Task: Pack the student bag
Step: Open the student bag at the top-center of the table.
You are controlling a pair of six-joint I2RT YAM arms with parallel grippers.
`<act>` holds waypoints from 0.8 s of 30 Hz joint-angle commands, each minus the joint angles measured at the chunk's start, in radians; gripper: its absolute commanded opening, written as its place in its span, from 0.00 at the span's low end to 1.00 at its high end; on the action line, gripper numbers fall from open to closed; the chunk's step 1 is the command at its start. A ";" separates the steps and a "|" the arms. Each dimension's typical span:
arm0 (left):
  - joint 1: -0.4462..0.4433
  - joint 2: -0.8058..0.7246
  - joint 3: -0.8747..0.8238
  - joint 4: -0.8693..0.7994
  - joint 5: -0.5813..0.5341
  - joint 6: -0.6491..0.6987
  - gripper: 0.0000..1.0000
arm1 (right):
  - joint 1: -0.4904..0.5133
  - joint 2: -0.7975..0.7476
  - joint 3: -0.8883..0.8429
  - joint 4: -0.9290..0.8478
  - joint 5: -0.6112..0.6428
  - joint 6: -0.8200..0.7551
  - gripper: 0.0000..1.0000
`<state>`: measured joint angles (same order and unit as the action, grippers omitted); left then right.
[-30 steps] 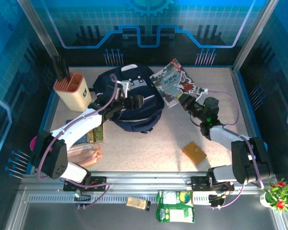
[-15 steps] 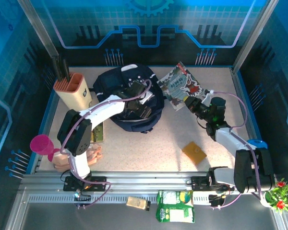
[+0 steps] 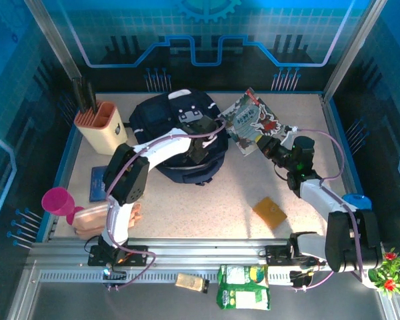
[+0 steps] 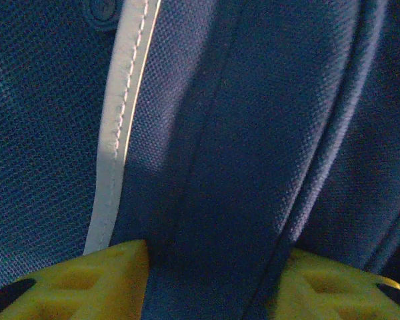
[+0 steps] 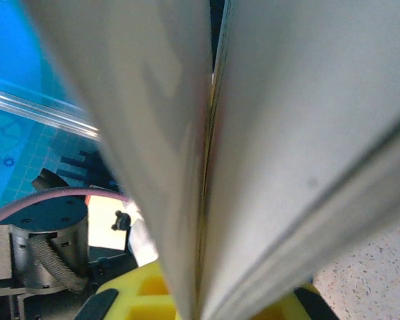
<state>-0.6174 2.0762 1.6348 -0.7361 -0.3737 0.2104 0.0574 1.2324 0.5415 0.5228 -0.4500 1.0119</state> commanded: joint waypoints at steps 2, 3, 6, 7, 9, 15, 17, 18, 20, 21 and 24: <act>-0.020 0.056 0.042 -0.040 -0.143 0.014 0.41 | -0.018 -0.026 -0.008 0.019 -0.012 -0.020 0.02; -0.022 0.059 0.046 -0.037 -0.157 0.011 0.38 | -0.018 -0.028 -0.012 0.019 -0.012 -0.019 0.02; -0.024 0.044 0.044 -0.016 -0.174 -0.002 0.30 | -0.019 -0.036 -0.016 0.017 -0.009 -0.019 0.02; -0.023 0.033 0.039 -0.006 -0.173 -0.005 0.27 | -0.021 -0.039 -0.017 0.012 -0.006 -0.022 0.01; -0.023 0.006 0.026 0.018 -0.168 -0.007 0.19 | -0.027 -0.051 -0.018 -0.004 0.000 -0.029 0.01; -0.022 -0.100 -0.023 0.116 -0.175 -0.031 0.02 | -0.046 -0.103 -0.020 -0.079 0.026 -0.067 0.01; -0.022 -0.139 -0.044 0.153 -0.174 -0.039 0.00 | -0.052 -0.121 -0.021 -0.113 0.035 -0.082 0.01; -0.022 -0.162 -0.056 0.178 -0.174 -0.041 0.00 | -0.055 -0.131 -0.021 -0.131 0.038 -0.092 0.01; -0.021 -0.202 -0.077 0.224 -0.174 -0.050 0.00 | -0.057 -0.148 -0.025 -0.162 0.040 -0.104 0.01; -0.020 -0.221 -0.087 0.251 -0.177 -0.053 0.00 | -0.058 -0.157 -0.027 -0.178 0.039 -0.110 0.01; -0.018 -0.263 -0.098 0.321 -0.186 -0.068 0.00 | -0.059 -0.190 -0.037 -0.217 0.032 -0.100 0.01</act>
<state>-0.6361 1.8938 1.5398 -0.5617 -0.5240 0.1822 0.0109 1.0851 0.5186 0.3500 -0.4194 0.9375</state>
